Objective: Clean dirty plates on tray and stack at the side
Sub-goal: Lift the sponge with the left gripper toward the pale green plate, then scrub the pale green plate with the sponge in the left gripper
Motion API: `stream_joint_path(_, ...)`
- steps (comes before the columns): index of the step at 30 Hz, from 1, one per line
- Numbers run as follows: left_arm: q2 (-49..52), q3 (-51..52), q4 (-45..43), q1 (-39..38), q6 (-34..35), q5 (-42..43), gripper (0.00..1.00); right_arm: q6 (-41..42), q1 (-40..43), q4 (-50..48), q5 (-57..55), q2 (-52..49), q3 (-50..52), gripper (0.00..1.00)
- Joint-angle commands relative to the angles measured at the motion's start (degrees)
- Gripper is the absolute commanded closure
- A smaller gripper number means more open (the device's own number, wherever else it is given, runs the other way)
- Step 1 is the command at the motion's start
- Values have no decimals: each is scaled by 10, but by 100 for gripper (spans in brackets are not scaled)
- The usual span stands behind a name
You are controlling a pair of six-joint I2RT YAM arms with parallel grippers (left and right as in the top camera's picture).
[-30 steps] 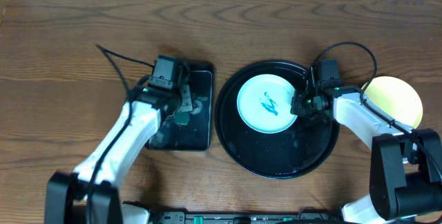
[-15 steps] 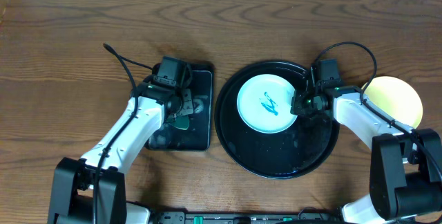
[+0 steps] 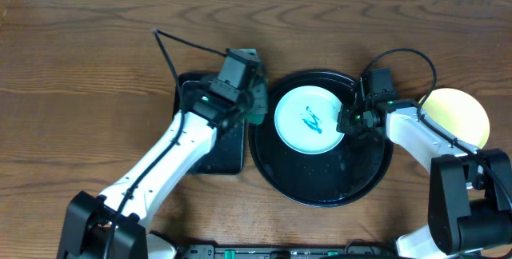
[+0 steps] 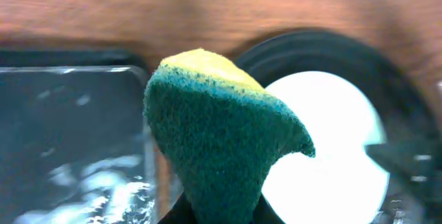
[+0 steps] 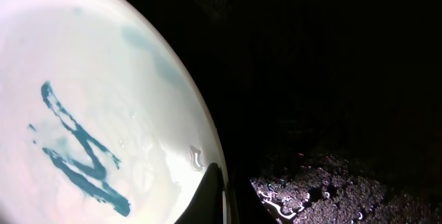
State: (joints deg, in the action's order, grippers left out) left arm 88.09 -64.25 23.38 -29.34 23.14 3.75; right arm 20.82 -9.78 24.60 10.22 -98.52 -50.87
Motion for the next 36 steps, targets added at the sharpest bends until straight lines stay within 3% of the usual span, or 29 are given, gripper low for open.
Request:
stream_joint_path(1,23,-10,-44,-19,42,9,92,-1,-9,10,-14,-11,4,99)
stream_joint_path(8,104,-10,-154,-62,65,63,93,-1,-9,9,-14,-11,4,99)
stream_joint_path(14,156,-10,-187,-102,72,63,92,-1,-9,9,-14,-11,4,99)
stream_joint_path(16,162,-10,-188,-111,71,61,85,-1,-9,9,-14,-11,4,99)
stream_joint_path(19,164,-10,-187,-114,69,57,59,-1,-9,9,-14,-11,4,99)
stream_joint_path(20,164,-9,-187,-113,68,56,56,-1,-9,9,-14,-11,4,99)
stream_joint_path(36,164,-9,-165,-109,68,29,54,-1,-9,9,-14,-11,4,99)
